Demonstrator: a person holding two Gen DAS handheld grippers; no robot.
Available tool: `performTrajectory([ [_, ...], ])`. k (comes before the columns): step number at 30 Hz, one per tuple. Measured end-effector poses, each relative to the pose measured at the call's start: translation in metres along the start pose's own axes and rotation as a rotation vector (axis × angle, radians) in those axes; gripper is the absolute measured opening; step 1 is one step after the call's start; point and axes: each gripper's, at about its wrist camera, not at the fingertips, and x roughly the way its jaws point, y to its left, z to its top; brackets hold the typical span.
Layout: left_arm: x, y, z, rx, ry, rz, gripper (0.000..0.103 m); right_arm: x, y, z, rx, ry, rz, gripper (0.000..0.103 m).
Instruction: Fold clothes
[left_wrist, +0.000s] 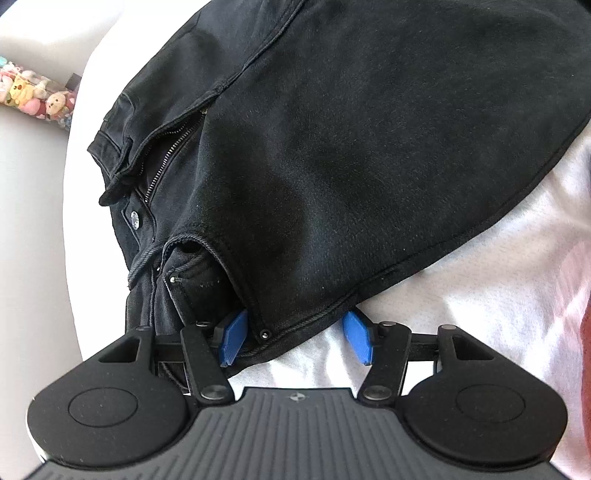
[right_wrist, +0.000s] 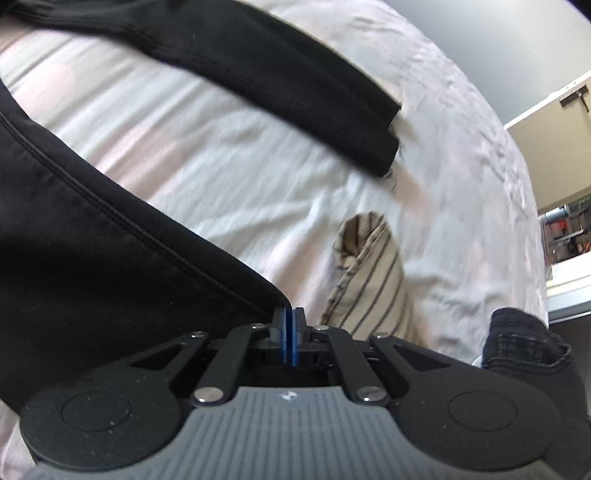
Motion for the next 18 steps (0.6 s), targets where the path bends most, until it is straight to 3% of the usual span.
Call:
performTrajectory([
  [3, 0.0, -0.001, -0.001, 0.003, -0.012, 0.004, 0.068, -0.005, -0.009, -0.004, 0.033, 0.022, -0.036, 0.016],
  [6, -0.001, 0.0, -0.002, 0.006, -0.019, 0.001, 0.068, -0.026, -0.018, -0.016, 0.027, 0.029, -0.043, 0.02],
  [11, -0.007, 0.002, -0.005, -0.022, -0.049, 0.008, 0.068, -0.065, -0.016, -0.035, 0.059, 0.016, 0.094, 0.026],
  [14, -0.017, 0.002, -0.01, -0.049, -0.081, 0.015, 0.067, -0.073, 0.008, -0.042, 0.015, 0.044, 0.156, 0.043],
  [18, -0.038, 0.012, -0.01, -0.109, -0.133, 0.004, 0.063, -0.082, 0.04, -0.052, -0.032, 0.08, 0.205, 0.044],
])
